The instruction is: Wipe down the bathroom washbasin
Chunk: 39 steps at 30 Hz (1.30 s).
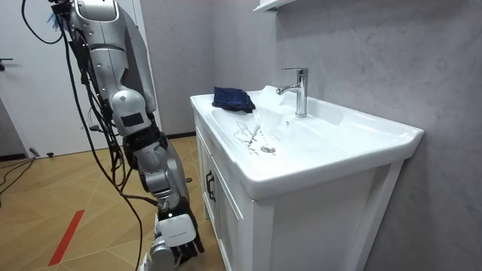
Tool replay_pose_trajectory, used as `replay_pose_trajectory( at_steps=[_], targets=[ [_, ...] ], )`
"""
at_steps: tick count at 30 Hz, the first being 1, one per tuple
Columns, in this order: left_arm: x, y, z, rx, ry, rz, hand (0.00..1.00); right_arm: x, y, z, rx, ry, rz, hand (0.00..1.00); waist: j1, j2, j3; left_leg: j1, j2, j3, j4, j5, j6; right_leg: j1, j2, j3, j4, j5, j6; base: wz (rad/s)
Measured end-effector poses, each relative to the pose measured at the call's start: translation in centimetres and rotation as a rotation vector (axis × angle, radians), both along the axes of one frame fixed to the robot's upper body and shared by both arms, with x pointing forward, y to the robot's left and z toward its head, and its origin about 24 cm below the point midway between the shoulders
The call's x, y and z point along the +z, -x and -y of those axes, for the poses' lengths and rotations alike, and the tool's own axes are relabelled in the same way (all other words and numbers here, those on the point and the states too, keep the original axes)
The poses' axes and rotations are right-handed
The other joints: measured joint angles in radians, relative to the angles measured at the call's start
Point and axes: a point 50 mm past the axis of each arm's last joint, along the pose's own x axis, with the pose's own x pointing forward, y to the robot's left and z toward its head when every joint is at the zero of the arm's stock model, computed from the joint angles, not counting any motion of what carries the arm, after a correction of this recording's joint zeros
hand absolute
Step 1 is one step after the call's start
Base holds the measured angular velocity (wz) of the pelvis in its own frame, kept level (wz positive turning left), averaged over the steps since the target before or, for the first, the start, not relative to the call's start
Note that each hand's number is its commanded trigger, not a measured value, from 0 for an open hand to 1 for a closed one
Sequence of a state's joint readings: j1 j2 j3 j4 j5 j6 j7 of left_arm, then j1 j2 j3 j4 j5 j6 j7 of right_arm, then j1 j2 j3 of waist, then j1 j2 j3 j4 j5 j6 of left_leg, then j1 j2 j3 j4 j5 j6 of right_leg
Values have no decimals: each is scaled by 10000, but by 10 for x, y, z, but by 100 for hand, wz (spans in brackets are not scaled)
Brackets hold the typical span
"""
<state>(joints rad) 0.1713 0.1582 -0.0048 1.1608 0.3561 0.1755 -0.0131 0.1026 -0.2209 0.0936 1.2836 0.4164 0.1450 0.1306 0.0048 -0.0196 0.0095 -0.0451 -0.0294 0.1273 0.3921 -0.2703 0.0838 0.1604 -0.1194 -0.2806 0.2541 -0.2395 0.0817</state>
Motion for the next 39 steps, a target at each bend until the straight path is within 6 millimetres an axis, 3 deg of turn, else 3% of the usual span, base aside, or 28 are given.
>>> replay_pose_trajectory(
  at_steps=[13, 27, 33, 39],
  targets=[
    [0, -1, 0, -29, -42, 50, 0, 1, -2, 2, 370, -305, 105, 0, 31, 94, -48, -133, -6, -92, 30, 31, 40, -11, 61, -1, -170, 50, 12, 1],
    [2, 1, -6, 634, -590, 255, 0, 0, 0, 0, 301, -348, -2, 0, 12, -29, -31, -107, -9, -242, -108, 103, -16, 27, 109, -80, -190, 106, -7, 2],
    [1, 6, -4, 1566, -479, 351, 0, -1, 0, -4, 569, -391, -134, 0, 59, -122, -27, -115, -13, -475, -143, 146, -86, 160, 186, -213, -360, 133, -47, 11],
    [1, 16, -4, 3465, -387, 651, 0, -1, 1, -4, 1348, -311, -369, 0, 385, -159, -14, -133, -47, -656, -104, 166, -119, 340, 213, -536, -529, 147, -69, 9]
  ],
)
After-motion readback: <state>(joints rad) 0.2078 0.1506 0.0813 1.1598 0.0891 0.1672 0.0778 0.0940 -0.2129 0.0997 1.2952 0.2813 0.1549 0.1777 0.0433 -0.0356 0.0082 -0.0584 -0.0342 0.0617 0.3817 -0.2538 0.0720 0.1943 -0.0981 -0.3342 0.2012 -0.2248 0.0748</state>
